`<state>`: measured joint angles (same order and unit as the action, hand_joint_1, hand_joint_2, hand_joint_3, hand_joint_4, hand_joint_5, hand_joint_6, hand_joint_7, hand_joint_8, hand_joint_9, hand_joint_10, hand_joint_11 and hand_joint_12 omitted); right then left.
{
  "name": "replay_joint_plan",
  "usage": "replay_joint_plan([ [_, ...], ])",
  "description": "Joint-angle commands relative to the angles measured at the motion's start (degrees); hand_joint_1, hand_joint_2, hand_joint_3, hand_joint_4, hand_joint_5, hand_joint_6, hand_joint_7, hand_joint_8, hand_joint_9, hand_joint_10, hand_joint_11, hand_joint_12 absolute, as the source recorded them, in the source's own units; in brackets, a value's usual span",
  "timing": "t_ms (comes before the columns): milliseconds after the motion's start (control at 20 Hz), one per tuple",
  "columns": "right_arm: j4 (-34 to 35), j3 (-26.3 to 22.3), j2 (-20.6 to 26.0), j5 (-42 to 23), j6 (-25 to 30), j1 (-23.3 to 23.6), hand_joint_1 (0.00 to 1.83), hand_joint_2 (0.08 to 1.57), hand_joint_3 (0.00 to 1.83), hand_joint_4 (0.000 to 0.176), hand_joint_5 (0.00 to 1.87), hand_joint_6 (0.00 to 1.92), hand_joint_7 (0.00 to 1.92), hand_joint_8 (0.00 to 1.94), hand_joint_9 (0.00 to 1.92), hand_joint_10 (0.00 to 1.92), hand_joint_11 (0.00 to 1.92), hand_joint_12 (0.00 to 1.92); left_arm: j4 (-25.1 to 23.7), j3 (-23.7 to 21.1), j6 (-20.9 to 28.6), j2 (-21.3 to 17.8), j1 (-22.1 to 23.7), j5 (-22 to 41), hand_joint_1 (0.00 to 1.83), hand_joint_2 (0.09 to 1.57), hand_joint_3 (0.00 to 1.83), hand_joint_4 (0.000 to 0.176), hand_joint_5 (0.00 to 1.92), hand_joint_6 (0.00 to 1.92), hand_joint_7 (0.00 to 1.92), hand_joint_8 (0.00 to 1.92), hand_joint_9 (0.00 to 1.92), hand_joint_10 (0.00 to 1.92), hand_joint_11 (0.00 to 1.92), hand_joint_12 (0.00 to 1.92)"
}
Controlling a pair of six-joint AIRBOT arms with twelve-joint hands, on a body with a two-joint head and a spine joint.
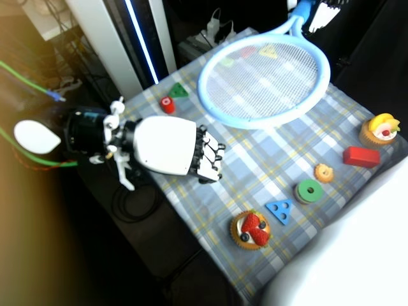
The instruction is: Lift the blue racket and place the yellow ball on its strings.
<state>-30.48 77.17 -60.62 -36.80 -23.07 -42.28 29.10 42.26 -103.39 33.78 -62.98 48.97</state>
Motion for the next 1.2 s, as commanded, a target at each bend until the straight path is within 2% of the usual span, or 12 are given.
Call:
replay_joint_plan([
  [0,1.96,0.09,-0.22,-4.96,0.13,0.89,1.24,1.07,0.0,0.017,1.01,0.99,1.15,0.72,0.99,0.92,0.74,1.36,0.57,0.57,0.53,0.28,0.26,4.54,1.63,1.26,0.0,0.176,1.03,1.92,1.43,1.92,1.63,1.92,1.54,1.92],
  [150,2.67,-0.03,-0.19,-4.97,0.13,0.89,1.25,1.06,0.0,0.0,1.01,0.93,1.19,0.71,1.06,0.87,0.83,1.35,1.14,1.02,0.61,0.65,0.21,4.06,1.7,1.22,0.0,0.176,0.91,1.92,1.33,1.92,1.58,1.92,1.55,1.92],
  [350,4.63,-0.62,0.69,-7.49,0.13,0.9,1.25,1.06,0.0,0.019,1.04,0.91,1.16,0.72,1.13,0.81,1.02,1.26,1.42,1.15,0.61,0.64,0.1,4.02,1.76,1.2,0.0,0.176,0.94,1.92,1.38,1.92,1.62,1.92,1.48,1.92],
  [500,5.73,-1.33,1.74,-9.75,0.13,0.9,1.21,1.13,0.0,0.022,0.9,1.11,0.98,1.05,0.97,1.06,0.91,1.45,1.73,1.4,0.61,0.64,0.1,3.75,1.78,1.22,0.0,0.176,0.92,1.92,1.38,1.92,1.61,1.92,1.51,1.92],
  [650,6.87,-2.29,3.01,-12.5,0.12,0.9,1.22,1.11,0.0,0.019,0.95,1.02,1.02,0.99,0.98,1.0,0.91,1.4,1.89,1.67,0.6,0.72,0.09,3.0,1.72,1.23,0.0,0.176,0.9,1.92,1.41,1.92,1.63,1.92,1.33,1.92],
  [700,7.32,-2.63,3.59,-13.7,0.08,0.9,1.37,1.09,0.0,0.0,0.94,1.02,1.02,0.89,0.99,1.1,0.85,1.31,2.0,1.86,0.6,0.82,0.09,2.7,1.67,1.24,0.0,0.176,0.89,1.92,1.4,1.92,1.62,1.92,1.32,1.92],
  [800,9.24,-3.71,5.23,-16.43,-1.81,0.91,1.37,1.12,0.0,0.0,0.92,0.97,0.92,1.11,0.94,1.22,0.82,1.37,2.49,2.52,0.6,1.22,0.1,1.87,1.72,1.24,0.0,0.176,0.89,1.92,1.39,1.92,1.62,1.92,1.6,1.92],
  [900,10.05,-4.11,5.74,-18.68,-2.92,0.97,1.36,1.15,0.0,0.0,0.86,1.11,0.87,1.17,0.87,1.28,0.73,1.32,2.62,3.23,0.6,1.89,0.17,0.64,1.77,1.22,0.0,0.176,0.87,1.92,1.33,1.92,1.57,1.92,1.56,1.92],
  [950,10.02,-4.13,5.73,-19.58,-3.08,1.51,1.36,1.15,0.0,0.0,0.86,1.11,0.87,1.17,0.87,1.28,0.73,1.32,2.59,3.48,0.6,2.25,0.25,0.21,1.77,1.22,0.0,0.176,0.87,1.92,1.33,1.92,1.57,1.92,1.56,1.92],
  [1000,9.25,-4.3,5.58,-20.14,-3.34,2.79,1.22,1.13,0.0,0.0,0.9,1.07,0.99,1.05,0.84,1.07,0.69,1.36,2.31,3.8,0.6,2.7,0.52,-0.36,1.81,1.21,0.0,0.176,0.83,1.92,1.25,1.92,1.52,1.92,1.55,1.92],
  [1050,8.11,-4.43,5.34,-20.24,-3.44,4.28,1.34,1.13,0.0,0.0,0.86,1.18,0.99,0.96,0.88,1.15,0.67,1.26,1.92,4.18,0.6,3.1,1.22,-1.07,1.75,1.21,0.0,0.176,0.84,1.92,1.26,1.92,1.52,1.92,1.55,1.92],
  [1150,5.41,-4.47,4.57,-20.24,-3.43,6.57,1.37,1.11,0.0,0.0,0.88,1.14,1.02,0.92,0.92,1.12,0.73,1.16,1.04,5.08,0.6,4.14,2.67,-2.73,1.76,1.21,0.0,0.176,0.89,1.92,1.27,1.92,1.55,1.92,1.44,1.92],
])
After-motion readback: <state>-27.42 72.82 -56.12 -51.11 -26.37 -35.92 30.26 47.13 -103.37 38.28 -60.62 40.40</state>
